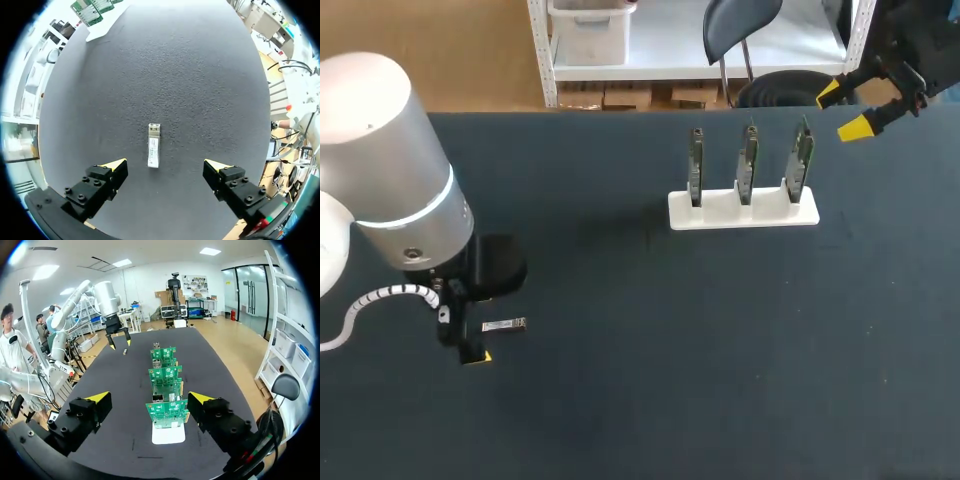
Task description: Pick up the optical module with the left hand, and insert it into the network port with the right hand.
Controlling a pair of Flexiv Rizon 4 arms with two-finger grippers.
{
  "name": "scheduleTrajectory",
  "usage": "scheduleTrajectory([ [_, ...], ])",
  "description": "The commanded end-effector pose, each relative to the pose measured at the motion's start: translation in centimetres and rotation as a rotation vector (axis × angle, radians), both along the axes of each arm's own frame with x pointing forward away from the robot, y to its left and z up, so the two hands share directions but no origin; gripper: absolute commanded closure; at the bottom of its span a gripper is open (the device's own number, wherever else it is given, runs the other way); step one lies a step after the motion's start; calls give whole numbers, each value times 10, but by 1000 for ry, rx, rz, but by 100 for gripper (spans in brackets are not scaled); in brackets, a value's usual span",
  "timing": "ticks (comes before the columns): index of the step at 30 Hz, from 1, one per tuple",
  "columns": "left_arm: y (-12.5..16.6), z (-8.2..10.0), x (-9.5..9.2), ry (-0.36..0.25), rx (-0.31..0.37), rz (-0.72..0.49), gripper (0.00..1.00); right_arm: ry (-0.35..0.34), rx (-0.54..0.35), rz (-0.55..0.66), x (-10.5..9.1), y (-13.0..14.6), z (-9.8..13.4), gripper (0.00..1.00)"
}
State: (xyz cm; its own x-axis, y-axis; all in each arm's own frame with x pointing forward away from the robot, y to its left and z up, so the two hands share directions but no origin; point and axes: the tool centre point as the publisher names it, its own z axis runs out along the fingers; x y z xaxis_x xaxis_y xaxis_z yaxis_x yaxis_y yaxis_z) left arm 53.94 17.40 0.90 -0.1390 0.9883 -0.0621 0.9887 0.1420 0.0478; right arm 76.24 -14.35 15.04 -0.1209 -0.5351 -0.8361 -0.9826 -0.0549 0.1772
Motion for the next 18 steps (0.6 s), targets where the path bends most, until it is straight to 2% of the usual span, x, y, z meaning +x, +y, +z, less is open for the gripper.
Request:
scheduleTrajectory([
  [1, -1, -5, 9, 17, -3, -5, 0, -3, -2, -5, -3, 1, 0, 0],
  [18, -2, -24, 7, 67, 8, 4, 0, -3, -2, -5, -3, 1, 0, 0],
])
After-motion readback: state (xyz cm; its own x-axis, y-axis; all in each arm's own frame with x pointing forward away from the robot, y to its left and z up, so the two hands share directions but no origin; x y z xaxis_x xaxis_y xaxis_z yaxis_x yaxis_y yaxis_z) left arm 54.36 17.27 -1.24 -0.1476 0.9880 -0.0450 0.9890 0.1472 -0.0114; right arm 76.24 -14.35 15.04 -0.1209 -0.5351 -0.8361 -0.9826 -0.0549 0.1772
